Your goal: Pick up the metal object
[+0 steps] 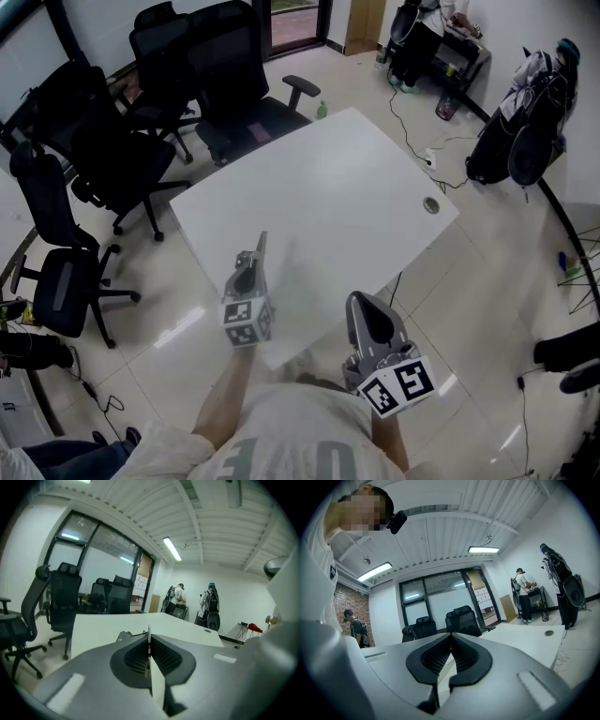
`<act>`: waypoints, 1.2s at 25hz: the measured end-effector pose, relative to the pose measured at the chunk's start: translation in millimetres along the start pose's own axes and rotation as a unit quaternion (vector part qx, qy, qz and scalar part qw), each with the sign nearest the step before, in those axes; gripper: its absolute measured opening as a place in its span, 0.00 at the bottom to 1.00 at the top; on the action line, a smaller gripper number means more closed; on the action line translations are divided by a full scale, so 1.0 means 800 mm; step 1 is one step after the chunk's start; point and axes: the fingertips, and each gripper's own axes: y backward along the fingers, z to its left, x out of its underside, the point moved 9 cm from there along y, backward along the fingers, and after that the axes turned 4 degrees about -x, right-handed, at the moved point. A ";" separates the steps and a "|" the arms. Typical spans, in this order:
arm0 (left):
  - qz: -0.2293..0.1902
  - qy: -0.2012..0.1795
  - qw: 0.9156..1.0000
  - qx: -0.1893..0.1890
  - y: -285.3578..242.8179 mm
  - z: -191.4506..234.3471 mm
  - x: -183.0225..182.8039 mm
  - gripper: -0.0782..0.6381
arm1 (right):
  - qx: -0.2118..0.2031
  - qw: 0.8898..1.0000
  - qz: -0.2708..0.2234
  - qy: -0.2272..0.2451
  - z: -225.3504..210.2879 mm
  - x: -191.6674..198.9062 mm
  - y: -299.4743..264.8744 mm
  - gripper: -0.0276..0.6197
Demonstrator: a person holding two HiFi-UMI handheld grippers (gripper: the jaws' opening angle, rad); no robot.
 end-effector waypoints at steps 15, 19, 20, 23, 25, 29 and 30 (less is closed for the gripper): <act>-0.294 -0.160 0.942 0.025 0.174 -0.053 -0.192 0.11 | -0.026 0.999 -0.029 0.016 0.017 -0.014 -0.021 0.06; -0.284 -0.152 0.946 0.024 0.185 -0.046 -0.183 0.11 | -0.024 0.999 -0.032 0.013 0.029 -0.010 -0.019 0.06; -0.280 -0.150 0.948 0.025 0.188 -0.044 -0.181 0.11 | -0.022 0.999 -0.033 0.011 0.033 -0.009 -0.017 0.06; -0.270 -0.142 0.952 0.032 0.198 -0.038 -0.173 0.11 | -0.012 0.999 -0.034 0.008 0.043 -0.005 -0.010 0.06; -0.267 -0.137 0.953 0.039 0.207 -0.036 -0.168 0.11 | -0.003 0.999 -0.031 0.008 0.052 -0.001 0.000 0.06; -0.257 -0.129 0.956 0.059 0.227 -0.029 -0.157 0.11 | 0.021 0.999 -0.023 0.005 0.071 0.015 0.028 0.06; -0.253 -0.128 0.957 0.061 0.233 -0.027 -0.153 0.11 | 0.028 0.999 -0.019 0.002 0.076 0.022 0.037 0.06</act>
